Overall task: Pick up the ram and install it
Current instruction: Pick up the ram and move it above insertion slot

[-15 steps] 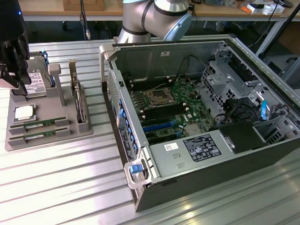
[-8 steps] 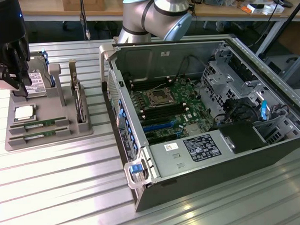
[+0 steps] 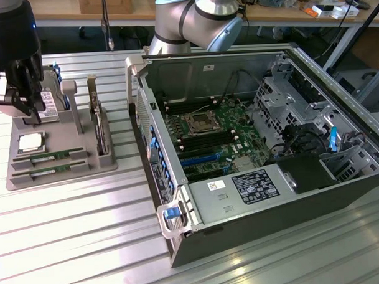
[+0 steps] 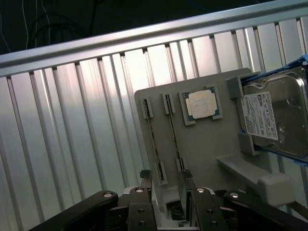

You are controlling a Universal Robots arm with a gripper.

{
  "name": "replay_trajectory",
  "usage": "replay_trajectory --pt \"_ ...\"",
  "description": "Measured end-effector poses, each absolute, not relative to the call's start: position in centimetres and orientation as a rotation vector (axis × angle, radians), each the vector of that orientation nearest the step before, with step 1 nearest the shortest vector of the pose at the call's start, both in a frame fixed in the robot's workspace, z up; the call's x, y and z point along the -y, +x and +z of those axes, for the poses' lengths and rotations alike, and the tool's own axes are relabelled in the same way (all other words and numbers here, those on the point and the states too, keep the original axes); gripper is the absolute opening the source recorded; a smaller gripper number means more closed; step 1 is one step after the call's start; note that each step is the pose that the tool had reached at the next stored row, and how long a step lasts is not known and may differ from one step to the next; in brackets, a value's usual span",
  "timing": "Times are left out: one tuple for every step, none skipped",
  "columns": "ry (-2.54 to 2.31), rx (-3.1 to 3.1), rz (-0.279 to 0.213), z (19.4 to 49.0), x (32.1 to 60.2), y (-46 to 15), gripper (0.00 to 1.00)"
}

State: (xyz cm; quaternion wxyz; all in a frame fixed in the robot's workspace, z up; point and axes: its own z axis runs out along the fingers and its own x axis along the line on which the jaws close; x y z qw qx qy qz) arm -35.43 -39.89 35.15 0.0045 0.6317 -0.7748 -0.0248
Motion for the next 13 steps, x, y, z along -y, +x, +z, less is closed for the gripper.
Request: replay_trajectory --pt "1.979 2.427 -0.078 35.08 39.89 -35.39 0.36" --pt "1.980 2.426 -0.078 35.02 39.89 -35.37 0.36" --pt "1.981 2.425 -0.078 34.94 39.89 -35.36 0.36" --pt "1.981 2.425 -0.078 34.83 39.89 -35.35 0.36" --pt "1.981 2.425 -0.078 34.77 39.89 -35.34 0.36" --pt "1.981 2.425 -0.078 34.69 39.89 -35.34 0.36" --pt "1.981 2.425 -0.078 34.56 39.89 -35.34 0.36" --pt "1.981 2.425 -0.078 34.47 39.89 -35.34 0.36" --pt "1.981 2.425 -0.078 34.39 39.89 -35.34 0.36" --pt "1.981 2.425 -0.078 34.33 39.89 -35.33 0.36" --pt "1.981 2.425 -0.078 34.29 39.89 -35.33 0.36" --pt "1.981 2.425 -0.078 34.22 39.89 -35.34 0.36" --pt "1.981 2.425 -0.078 34.14 39.89 -35.34 0.36"
